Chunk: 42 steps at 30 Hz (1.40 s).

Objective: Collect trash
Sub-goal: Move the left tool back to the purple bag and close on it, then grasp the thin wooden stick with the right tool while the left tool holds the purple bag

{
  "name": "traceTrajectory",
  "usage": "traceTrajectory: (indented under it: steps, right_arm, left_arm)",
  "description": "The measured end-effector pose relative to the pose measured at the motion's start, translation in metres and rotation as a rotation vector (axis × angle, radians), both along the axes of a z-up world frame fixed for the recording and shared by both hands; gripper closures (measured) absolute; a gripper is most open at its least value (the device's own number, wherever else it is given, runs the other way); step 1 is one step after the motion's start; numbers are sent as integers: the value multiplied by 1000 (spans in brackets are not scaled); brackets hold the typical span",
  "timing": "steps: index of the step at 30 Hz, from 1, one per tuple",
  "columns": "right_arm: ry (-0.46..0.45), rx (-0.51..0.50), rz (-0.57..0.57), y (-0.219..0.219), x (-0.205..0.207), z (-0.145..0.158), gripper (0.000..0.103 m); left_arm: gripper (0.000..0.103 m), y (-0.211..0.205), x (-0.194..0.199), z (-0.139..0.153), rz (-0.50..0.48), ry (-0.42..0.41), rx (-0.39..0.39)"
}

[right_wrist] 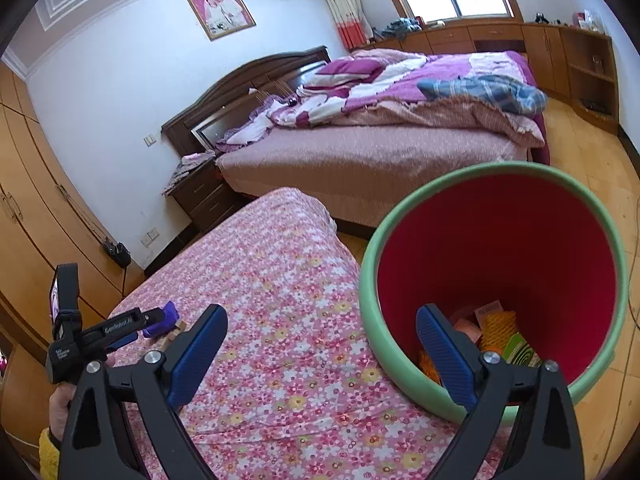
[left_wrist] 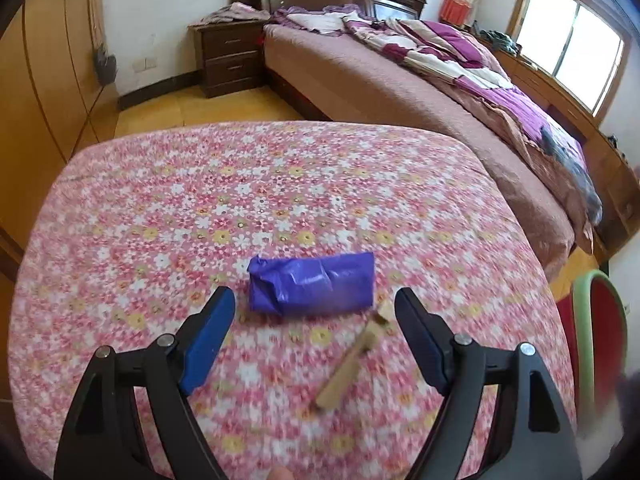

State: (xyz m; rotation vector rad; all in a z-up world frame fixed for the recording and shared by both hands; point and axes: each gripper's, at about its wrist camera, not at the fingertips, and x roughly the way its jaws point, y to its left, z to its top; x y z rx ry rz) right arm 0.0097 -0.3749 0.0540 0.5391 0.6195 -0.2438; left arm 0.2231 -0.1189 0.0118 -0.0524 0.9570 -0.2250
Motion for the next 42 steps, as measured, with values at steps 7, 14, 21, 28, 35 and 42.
traceTrajectory:
  steps: [7,14,21,28,35,42]
  right_arm:
    - [23,28,-11,-9,8,-13,6]
    - [37,59,-11,-14,11,-22,6]
    - [37,60,2,-10,9,-19,6]
    - [26,35,54,10,11,-4,6]
    - [26,8,133,39,19,14,6]
    - [46,-4,232,78,38,28,6]
  left_arm:
    - [21,-8,21,-21,16,38,3]
    - [31,-11,23,-21,52,20,13]
    - [36,9,5,-13,24,18,-58]
    - [36,40,-28,11,9,-24,-76]
    - [36,72,-49,36,59,-64,-37]
    - [36,110,-61,48,119,-79,-37]
